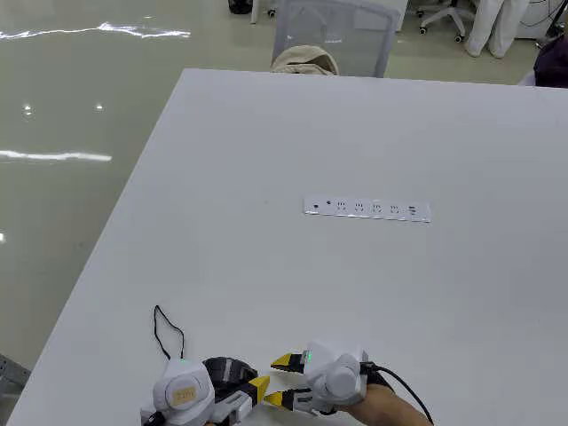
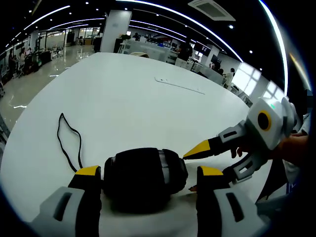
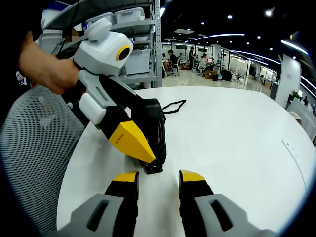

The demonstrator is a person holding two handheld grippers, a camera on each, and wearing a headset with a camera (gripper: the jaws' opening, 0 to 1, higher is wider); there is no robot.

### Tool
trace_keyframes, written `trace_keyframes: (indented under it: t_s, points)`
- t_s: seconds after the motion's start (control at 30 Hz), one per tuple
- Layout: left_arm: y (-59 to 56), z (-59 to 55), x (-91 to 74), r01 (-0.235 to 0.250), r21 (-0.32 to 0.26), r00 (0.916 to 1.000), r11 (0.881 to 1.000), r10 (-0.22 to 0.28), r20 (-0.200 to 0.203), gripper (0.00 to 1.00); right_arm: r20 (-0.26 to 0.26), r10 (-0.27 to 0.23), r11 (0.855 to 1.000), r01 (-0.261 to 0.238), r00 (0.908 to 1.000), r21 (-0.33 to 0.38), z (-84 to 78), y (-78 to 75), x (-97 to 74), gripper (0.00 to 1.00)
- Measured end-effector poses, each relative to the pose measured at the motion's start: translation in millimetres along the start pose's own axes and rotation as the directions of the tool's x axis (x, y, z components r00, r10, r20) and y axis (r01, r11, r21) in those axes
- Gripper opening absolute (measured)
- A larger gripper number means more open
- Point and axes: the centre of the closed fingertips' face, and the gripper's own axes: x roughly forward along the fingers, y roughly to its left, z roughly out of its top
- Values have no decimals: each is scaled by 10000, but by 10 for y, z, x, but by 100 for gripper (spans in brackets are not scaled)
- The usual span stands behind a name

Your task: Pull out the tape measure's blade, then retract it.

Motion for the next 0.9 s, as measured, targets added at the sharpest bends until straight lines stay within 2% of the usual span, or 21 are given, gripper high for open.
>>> trace_keyframes:
  t_s: [0.2, 0.3, 0.43, 0.63, 0.67, 0.77, 0.9]
  points:
    - [-11, 21, -76, 252, 545, 9997, 9982, -251, -30, 81, -18, -204, 9992, 205, 9998, 337, -22, 26, -129, 38]
    - [-35, 28, -108, 501, 1007, 9987, 9937, -493, -99, 83, -42, -392, 9982, 393, 9992, 463, -28, 36, -208, 40]
    - [-59, 24, -160, 817, 1524, 9965, 9849, -781, -298, 86, -28, -605, 9946, 605, 9982, 848, -30, 44, -303, 48]
    - [-78, 37, -241, 1381, 2203, 9904, 9656, -1327, -390, 89, -57, -1029, 9846, 1027, 9947, 1412, -55, 62, -475, 56]
    - [-106, 45, -275, 1563, 2377, 9877, 9587, -1504, -431, 89, -28, -1130, 9833, 1122, 9936, 1436, -57, 67, -514, 56]
    - [-98, 37, -309, 1768, 2857, 9842, 9419, -1693, -511, 90, 118, -1414, 9772, 1377, 9899, 1615, -53, 66, -606, 57]
    - [-102, 39, -379, 2180, 2949, 9759, 9303, -2109, -562, 91, 256, -1747, 9677, 1668, 9843, 1891, -60, 81, -741, 60]
